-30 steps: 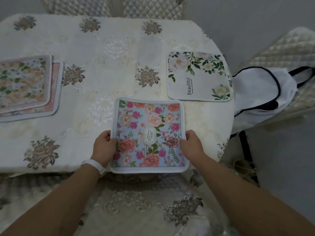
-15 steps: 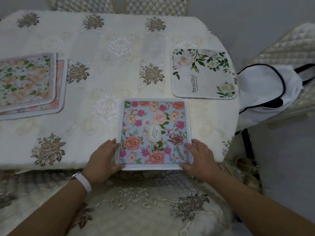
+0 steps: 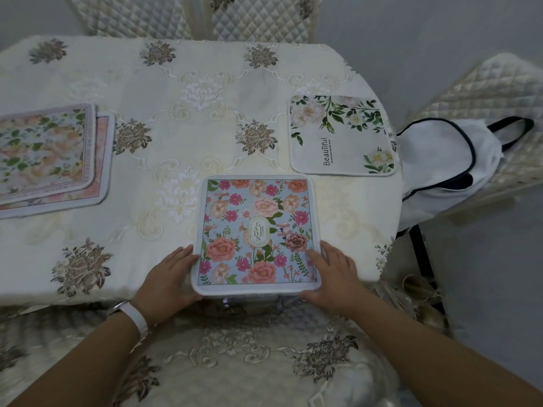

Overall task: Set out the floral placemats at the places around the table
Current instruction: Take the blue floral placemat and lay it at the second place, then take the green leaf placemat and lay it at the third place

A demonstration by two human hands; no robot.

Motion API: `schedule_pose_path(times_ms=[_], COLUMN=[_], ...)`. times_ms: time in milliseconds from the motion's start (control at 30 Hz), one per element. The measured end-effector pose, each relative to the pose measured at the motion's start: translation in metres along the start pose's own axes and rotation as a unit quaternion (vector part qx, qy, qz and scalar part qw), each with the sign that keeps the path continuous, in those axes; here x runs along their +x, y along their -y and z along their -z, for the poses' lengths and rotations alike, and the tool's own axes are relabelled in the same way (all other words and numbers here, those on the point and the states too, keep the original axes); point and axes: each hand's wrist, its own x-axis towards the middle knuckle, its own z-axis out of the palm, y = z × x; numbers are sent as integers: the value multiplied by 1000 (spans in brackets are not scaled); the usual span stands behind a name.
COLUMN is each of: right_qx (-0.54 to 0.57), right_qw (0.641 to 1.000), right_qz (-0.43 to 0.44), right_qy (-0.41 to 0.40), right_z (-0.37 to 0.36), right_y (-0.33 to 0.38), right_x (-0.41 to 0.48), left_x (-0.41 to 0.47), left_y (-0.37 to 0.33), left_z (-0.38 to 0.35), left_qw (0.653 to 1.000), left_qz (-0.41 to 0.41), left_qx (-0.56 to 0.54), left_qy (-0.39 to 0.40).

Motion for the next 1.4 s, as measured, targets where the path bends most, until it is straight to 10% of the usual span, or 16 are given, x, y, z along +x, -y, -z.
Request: schedule_pose_path(times_ms=[800,1400], right_qx=[44,-7], right_qw=[998,947], right_qz=[-3,291], right_qy=[-52,-134], right_z=[22,108], right_y=[21,150], right_x=[-18,-52], left_x=[-23,-158], left_y=[-24,-90], left_z=[24,111], left_qw=[987,964], left_qz=[71,79], left_qx=[-146,58], left_qy=[-23,-246])
